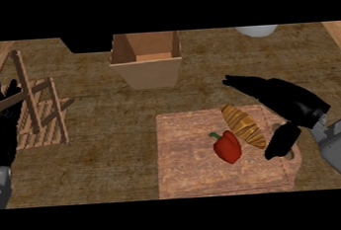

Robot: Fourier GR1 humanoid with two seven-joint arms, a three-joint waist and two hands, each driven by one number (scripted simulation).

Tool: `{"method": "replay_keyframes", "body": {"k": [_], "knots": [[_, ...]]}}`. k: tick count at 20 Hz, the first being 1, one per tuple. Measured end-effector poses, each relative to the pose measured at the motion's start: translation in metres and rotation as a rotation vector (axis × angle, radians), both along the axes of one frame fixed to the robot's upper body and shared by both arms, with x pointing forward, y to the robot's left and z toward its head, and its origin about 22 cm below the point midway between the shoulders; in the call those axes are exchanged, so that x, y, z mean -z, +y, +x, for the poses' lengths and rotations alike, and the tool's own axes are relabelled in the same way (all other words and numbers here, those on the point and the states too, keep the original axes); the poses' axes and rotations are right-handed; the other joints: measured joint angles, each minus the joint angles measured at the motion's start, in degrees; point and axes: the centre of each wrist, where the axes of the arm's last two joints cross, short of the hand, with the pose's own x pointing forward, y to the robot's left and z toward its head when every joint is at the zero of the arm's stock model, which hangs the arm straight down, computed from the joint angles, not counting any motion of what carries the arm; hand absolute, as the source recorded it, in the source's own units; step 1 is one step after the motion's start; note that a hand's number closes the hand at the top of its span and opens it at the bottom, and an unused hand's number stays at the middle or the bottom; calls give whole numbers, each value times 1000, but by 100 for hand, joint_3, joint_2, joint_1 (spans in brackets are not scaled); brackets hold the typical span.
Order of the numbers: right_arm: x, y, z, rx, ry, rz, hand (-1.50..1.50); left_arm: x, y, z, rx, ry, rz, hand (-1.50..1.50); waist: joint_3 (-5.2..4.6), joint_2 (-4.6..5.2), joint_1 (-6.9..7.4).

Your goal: Pick the bell pepper from the cutting board and place it in the cardboard box

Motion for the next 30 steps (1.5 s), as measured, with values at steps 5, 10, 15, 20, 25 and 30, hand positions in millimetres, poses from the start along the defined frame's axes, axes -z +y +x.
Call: {"method": "replay_keyframes", "body": {"k": [5,10,15,20,25,30], "knots": [[-3,21,-13,-9,77,-118,-150,0,0,-1,-6,2,1,0,7,4,-8],[4,42,-25,30,98,-171,-150,1,0,-1,-10,-3,8,0,26,10,-6],[10,54,-31,69,100,-214,-150,1,-1,-1,-10,-3,12,0,23,18,4],[25,55,-38,98,117,-249,-150,1,-1,-2,-3,-10,14,0,30,34,9],[32,55,-40,98,119,-254,-150,2,-1,-1,-6,-10,18,0,37,31,12],[36,53,-39,102,112,-245,-150,2,-1,-2,0,-8,16,0,43,27,11]]}}
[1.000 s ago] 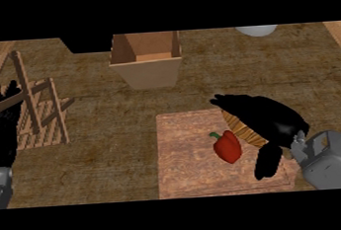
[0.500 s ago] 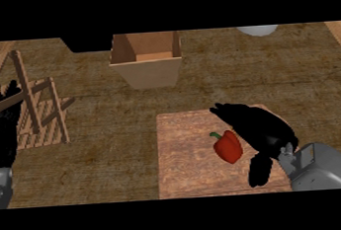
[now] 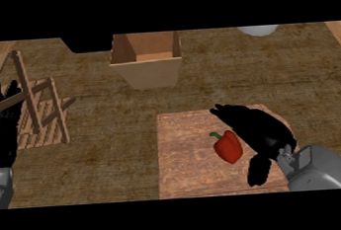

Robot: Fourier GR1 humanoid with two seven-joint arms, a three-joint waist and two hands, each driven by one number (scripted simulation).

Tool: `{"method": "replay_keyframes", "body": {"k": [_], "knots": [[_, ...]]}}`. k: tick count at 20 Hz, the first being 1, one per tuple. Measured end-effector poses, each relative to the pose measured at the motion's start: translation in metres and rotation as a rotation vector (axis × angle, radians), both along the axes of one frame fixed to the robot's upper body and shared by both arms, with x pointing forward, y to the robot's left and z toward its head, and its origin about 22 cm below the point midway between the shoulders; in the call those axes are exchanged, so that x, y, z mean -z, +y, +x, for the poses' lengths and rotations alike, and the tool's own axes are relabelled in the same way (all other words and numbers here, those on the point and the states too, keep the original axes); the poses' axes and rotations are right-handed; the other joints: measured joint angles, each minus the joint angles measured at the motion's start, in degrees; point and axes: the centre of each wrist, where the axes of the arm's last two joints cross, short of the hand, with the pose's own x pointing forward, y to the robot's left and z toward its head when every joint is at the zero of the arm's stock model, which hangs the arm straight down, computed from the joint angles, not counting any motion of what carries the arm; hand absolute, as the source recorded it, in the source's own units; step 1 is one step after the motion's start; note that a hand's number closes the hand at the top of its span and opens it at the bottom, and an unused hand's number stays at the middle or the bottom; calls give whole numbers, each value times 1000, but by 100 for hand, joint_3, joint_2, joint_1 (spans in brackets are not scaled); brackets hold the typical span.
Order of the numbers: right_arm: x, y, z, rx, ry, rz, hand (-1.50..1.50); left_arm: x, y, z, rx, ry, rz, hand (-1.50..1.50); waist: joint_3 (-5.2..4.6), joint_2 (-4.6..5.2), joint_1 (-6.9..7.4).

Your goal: Pick the bell pepper from the cutting board and place it in the cardboard box

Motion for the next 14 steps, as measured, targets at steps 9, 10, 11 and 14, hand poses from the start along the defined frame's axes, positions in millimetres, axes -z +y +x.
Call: {"method": "replay_keyframes", "body": {"k": [9,10,11,14], "knots": [[16,5,0,4,2,1,-150,-2,-2,0,-2,8,6,0,-12,9,21],[18,5,1,7,7,-1,-150,-1,-2,0,-5,6,11,0,-9,10,24],[18,9,1,9,6,1,-150,-1,-2,0,-3,6,10,0,-4,9,26],[23,12,-1,7,6,0,-150,-1,-2,0,-3,6,8,0,-8,7,21]]}}
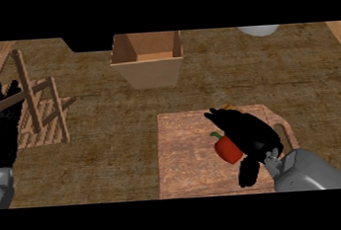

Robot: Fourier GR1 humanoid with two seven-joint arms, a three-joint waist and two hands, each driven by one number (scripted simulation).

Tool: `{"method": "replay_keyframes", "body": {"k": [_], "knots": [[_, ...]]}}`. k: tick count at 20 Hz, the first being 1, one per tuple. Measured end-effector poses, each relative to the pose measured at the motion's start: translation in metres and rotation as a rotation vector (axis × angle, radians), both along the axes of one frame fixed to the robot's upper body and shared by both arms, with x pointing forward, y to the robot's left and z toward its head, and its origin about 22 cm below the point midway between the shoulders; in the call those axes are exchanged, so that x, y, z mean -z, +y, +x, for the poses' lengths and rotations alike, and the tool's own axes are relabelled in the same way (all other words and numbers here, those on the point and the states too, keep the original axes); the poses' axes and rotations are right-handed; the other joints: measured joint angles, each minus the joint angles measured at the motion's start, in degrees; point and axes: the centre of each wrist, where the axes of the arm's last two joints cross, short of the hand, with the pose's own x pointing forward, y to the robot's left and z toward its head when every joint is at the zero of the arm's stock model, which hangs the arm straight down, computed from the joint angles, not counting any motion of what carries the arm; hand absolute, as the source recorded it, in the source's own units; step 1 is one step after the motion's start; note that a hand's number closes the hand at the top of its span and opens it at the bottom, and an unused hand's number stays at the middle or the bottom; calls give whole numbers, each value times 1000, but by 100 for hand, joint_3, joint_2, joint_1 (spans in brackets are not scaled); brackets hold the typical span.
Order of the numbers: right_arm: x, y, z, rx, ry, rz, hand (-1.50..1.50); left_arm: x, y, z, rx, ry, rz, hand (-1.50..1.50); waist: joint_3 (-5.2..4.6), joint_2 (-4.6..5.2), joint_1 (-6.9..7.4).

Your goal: Pick the bell pepper from the cutting board and place it in the cardboard box

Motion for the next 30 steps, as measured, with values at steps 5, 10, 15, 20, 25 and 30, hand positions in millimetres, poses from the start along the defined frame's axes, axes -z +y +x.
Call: {"method": "replay_keyframes", "body": {"k": [5,10,15,20,25,30], "knots": [[16,3,-1,-7,6,-21,-150,0,0,0,2,4,5,0,1,3,7],[15,5,3,-12,31,-24,150,0,-1,0,-1,5,9,0,-1,-1,7],[20,4,4,-32,-37,-16,150,1,0,-1,6,8,6,0,6,-17,2],[23,1,3,-37,-178,-27,150,1,1,-1,4,5,9,0,7,-18,-10],[31,-5,4,204,-237,-59,150,2,6,-7,-10,13,6,0,1,-50,-123],[37,-8,10,634,-264,-137,150,1,15,-16,-31,25,-1,0,-19,-82,-293]]}}
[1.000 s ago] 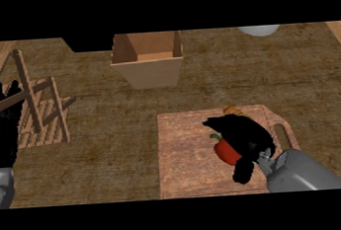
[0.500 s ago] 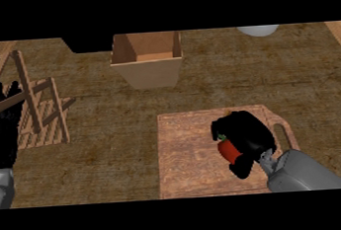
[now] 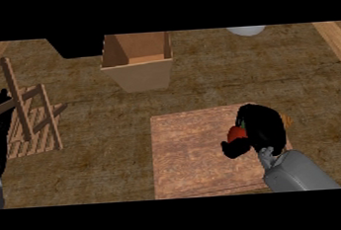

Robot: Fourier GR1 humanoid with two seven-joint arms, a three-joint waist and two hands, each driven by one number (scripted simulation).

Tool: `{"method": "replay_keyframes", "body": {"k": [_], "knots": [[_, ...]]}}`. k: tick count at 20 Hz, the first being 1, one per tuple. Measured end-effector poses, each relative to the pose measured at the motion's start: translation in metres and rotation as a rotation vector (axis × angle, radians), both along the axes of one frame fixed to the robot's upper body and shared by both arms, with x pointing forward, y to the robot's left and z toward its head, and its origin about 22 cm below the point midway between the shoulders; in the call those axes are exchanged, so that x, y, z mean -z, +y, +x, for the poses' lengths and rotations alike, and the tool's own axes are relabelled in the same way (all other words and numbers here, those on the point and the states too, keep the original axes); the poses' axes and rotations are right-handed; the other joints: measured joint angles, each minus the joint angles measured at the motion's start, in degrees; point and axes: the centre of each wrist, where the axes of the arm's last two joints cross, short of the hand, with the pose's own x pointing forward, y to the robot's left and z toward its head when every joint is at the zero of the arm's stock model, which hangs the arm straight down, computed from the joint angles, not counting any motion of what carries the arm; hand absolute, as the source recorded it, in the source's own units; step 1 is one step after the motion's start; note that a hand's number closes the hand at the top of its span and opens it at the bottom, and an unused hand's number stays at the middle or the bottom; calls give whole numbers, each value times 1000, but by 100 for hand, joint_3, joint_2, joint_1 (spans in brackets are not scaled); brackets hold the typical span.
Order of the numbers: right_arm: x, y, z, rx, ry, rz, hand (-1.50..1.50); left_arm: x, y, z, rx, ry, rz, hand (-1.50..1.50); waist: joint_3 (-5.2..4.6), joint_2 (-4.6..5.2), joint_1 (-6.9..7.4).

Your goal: Pick the bell pepper from the cutting board and place it in the cardboard box

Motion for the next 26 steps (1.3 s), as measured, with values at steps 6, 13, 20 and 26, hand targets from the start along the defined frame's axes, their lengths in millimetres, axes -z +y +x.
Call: {"method": "replay_keyframes", "body": {"k": [6,13,20,26], "knots": [[-14,30,-6,154,-118,-59,150,-1,-3,2,7,0,7,0,-8,10,51],[-71,72,-14,122,-377,40,150,-1,-7,7,22,-5,7,0,4,29,141],[-131,105,-18,24,-622,194,150,0,-13,13,36,-16,13,0,23,63,266],[-164,122,3,-12,-690,232,150,-3,-18,19,63,-22,11,0,12,100,389]]}}
